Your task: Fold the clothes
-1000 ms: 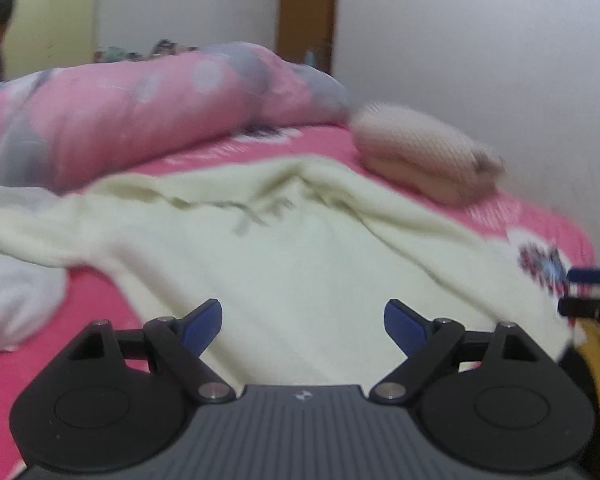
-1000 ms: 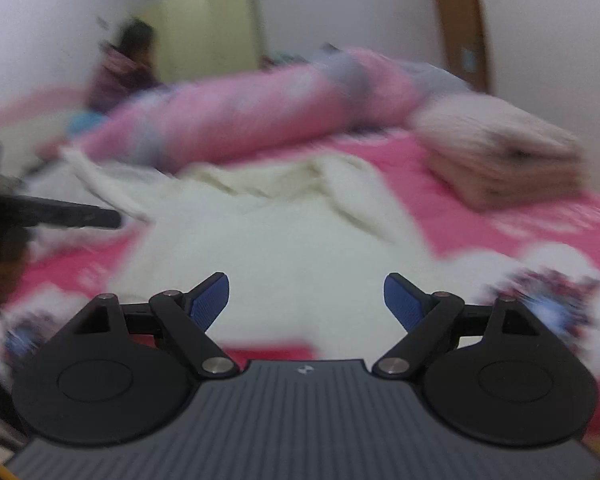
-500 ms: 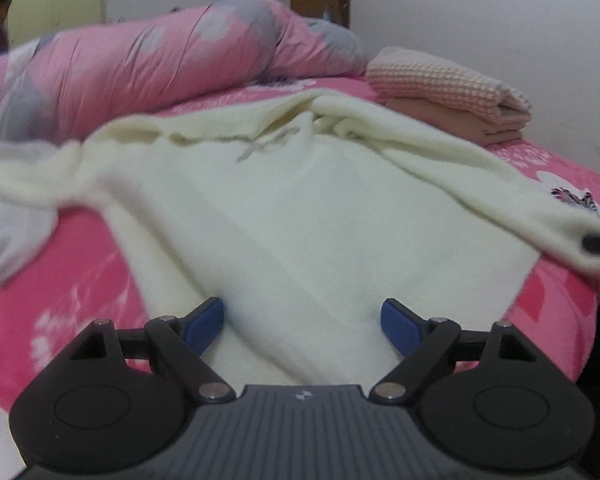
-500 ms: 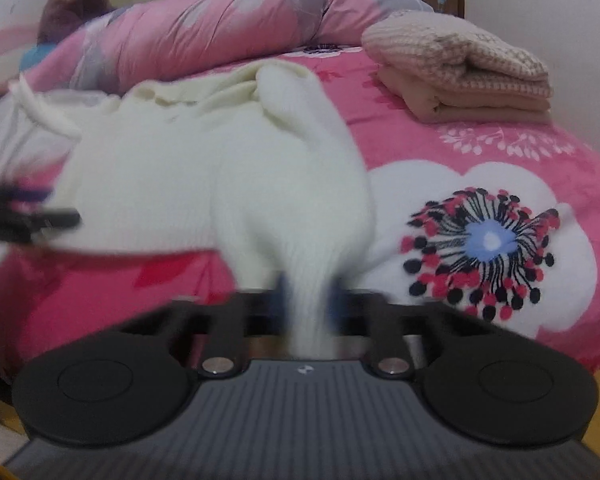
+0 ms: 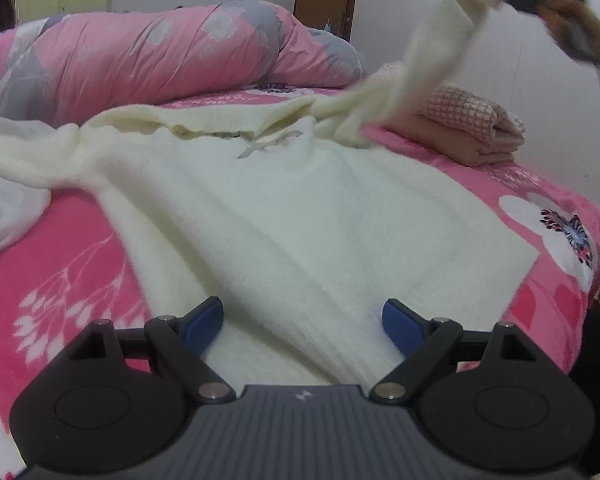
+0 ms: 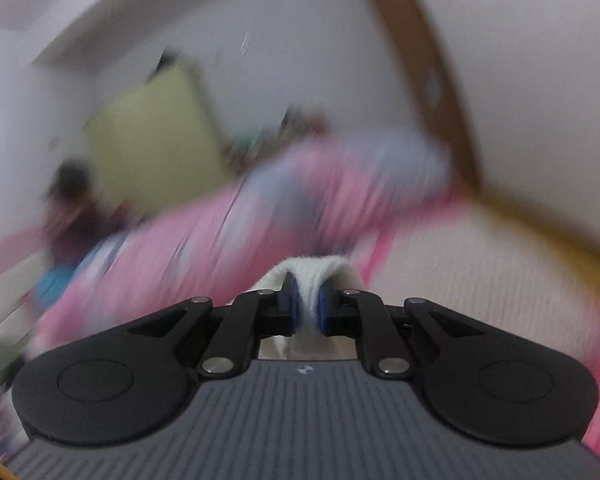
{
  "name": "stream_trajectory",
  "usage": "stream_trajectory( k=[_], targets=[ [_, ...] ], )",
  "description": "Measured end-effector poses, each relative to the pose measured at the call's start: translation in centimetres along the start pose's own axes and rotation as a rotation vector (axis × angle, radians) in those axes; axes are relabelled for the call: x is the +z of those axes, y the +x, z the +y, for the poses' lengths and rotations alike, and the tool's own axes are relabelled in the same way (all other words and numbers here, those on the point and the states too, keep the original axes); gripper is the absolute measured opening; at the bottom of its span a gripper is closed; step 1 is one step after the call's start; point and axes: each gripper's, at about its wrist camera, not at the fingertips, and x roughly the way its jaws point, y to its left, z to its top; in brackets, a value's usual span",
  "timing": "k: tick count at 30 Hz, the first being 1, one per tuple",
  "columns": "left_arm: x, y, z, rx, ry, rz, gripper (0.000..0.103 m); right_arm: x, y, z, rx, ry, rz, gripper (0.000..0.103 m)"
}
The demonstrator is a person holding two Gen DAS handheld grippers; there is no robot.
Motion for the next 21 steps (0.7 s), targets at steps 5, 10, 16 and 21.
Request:
stream_trajectory(
  k=[5, 10, 16, 21],
  targets=[
    [-0.4, -1.9, 1.4, -0.056, -0.041, 0.012, 0.088, 2.2, 7.0, -2.9, -0.326, -0.028, -0.043, 0.081],
    [-1.2, -3.8, 3.6, -0.103, -0.119, 0.042, 0.088, -4.1, 3.9, -6.0, -0.398, 0.024, 0.004, 0.081],
    [-3.2, -5.6, 5.8, -0.090, -0.208, 0.055, 0.078, -11.8, -7.0, -2.4, -0.064, 0.076, 0.100, 0.081],
    [-3.3, -5.5, 6.9, -0.108, -0.323, 0.034, 0.059, -21.4, -11.8, 7.5, 0.246, -0.115, 0.296, 0.081]
  ],
)
